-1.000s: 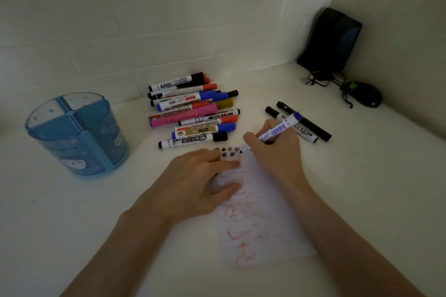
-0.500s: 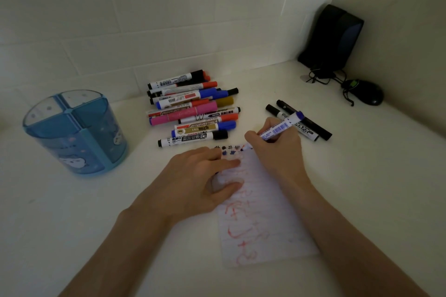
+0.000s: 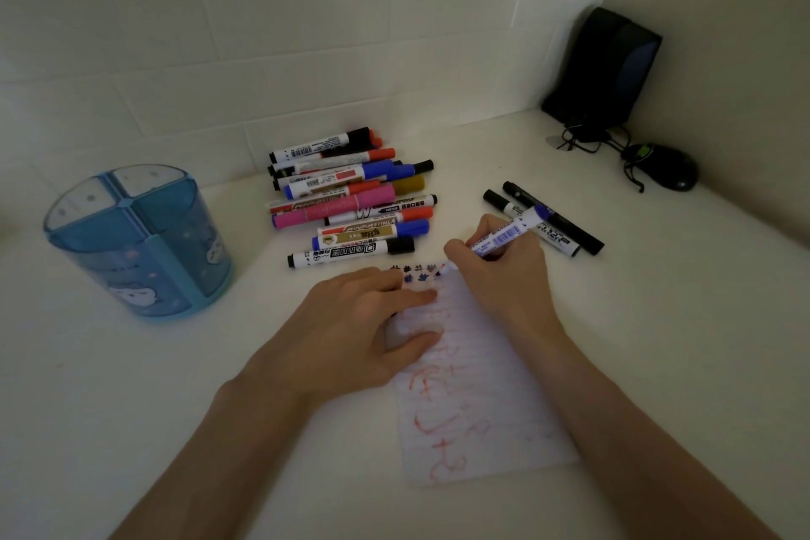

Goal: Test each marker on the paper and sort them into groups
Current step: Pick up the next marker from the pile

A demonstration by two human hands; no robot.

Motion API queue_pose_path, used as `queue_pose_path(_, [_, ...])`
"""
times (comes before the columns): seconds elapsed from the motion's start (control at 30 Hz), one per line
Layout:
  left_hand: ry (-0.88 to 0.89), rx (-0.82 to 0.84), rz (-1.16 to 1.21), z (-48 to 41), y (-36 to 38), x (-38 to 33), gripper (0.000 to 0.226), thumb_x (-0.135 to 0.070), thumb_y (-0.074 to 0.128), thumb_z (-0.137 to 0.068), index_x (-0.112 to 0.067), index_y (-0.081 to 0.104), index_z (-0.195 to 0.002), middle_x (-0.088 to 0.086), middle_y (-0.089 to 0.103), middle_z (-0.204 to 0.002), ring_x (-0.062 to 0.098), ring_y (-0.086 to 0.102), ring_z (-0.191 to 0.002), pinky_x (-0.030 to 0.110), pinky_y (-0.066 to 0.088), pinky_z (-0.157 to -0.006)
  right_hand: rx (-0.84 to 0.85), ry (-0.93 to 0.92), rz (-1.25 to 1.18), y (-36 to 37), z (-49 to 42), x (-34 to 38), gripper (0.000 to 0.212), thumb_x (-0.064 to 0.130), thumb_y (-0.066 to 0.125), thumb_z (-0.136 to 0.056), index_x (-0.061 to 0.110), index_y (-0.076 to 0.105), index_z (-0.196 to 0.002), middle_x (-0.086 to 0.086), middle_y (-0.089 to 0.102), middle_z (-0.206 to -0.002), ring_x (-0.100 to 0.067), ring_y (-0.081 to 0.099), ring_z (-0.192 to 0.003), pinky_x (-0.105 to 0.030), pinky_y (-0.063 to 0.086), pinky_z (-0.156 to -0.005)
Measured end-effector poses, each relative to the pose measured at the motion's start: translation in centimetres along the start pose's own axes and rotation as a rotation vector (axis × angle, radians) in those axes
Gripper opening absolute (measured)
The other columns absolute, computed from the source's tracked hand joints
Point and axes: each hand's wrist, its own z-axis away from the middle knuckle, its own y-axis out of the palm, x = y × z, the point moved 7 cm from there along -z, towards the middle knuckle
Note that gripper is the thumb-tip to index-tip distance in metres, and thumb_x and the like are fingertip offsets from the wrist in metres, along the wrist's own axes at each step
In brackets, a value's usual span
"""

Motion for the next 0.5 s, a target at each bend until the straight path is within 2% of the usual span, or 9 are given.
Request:
queue_pose_path(0.13, [-0.024, 0.013, 0.024, 0.1, 0.0, 0.1, 0.057, -0.068, 0.051, -0.092, -0.04, 0.053, -0.141, -0.012, 0.061, -0.13, 0.009, 0.058, -0.115, 0.022, 0.044, -0.091, 0.012, 0.046, 0.01, 0.0, 0.0, -0.2, 0.033, 0.017, 0.076, -0.081, 0.016, 0.049, -0.062, 0.012, 0.054, -0.049, 0.0, 0.042, -0.044, -0.015, 0.039, -0.045])
queue_pose_path(0.2, [-0.097, 0.013, 0.18, 0.1, -0.1, 0.7, 0.057, -0.06, 0.052, -0.095, -0.04, 0.039, -0.146, -0.017, 0.052, -0.133, -0.001, 0.052, -0.115, 0.017, 0.041, -0.091, -0.032, 0.129, -0.071, -0.5, -0.1, -0.4, 0.029, 0.02, 0.075, -0.083, 0.015, 0.052, -0.065, 0.011, 0.059, -0.052, 0.001, 0.046, -0.045, -0.013, 0.042, -0.046])
queue_pose_path(0.27, [-0.168, -0.018, 0.378, 0.1, -0.4, 1.3, 0.048, -0.036, 0.052, -0.102, -0.036, 0.031, -0.146, -0.018, 0.048, -0.13, -0.01, 0.05, -0.109, 0.009, 0.04, -0.087, -0.079, 0.186, -0.168, -1.1, -0.2, -0.3, 0.029, 0.023, 0.075, -0.085, 0.006, 0.057, -0.072, 0.007, 0.059, -0.055, -0.004, 0.048, -0.05, -0.012, 0.044, -0.049])
queue_pose_path(0.33, [-0.225, -0.075, 0.442, 0.0, -0.6, 1.9, 0.048, -0.013, 0.049, -0.103, -0.032, 0.035, -0.144, -0.014, 0.054, -0.121, -0.01, 0.052, -0.101, 0.004, 0.04, -0.081, -0.068, 0.182, -0.251, -1.4, -0.1, 0.5, 0.029, 0.028, 0.077, -0.087, 0.011, 0.058, -0.072, 0.001, 0.055, -0.059, -0.008, 0.045, -0.053, -0.015, 0.045, -0.05])
queue_pose_path(0.43, [-0.287, -0.116, 0.549, -0.1, -0.7, 2.3, 0.034, -0.021, 0.055, -0.102, -0.044, 0.043, -0.123, -0.029, 0.057, -0.114, -0.013, 0.058, -0.099, 0.004, 0.044, -0.082, 0.086, 0.145, -0.421, -0.4, 0.6, 2.4, 0.026, 0.027, 0.08, -0.089, 0.02, 0.061, -0.071, 0.005, 0.052, -0.056, -0.005, 0.041, -0.047, -0.016, 0.039, -0.046])
queue_pose_path(0.5, [-0.278, -0.142, 0.566, -0.2, -0.8, 2.4, 0.025, -0.026, 0.058, -0.099, -0.044, 0.045, -0.109, -0.029, 0.06, -0.111, -0.006, 0.063, -0.094, 0.011, 0.05, -0.079, 0.16, 0.153, -0.511, 0.2, 1.1, 3.0, 0.025, 0.023, 0.082, -0.089, 0.022, 0.064, -0.072, 0.006, 0.052, -0.055, -0.004, 0.041, -0.046, -0.016, 0.037, -0.045])
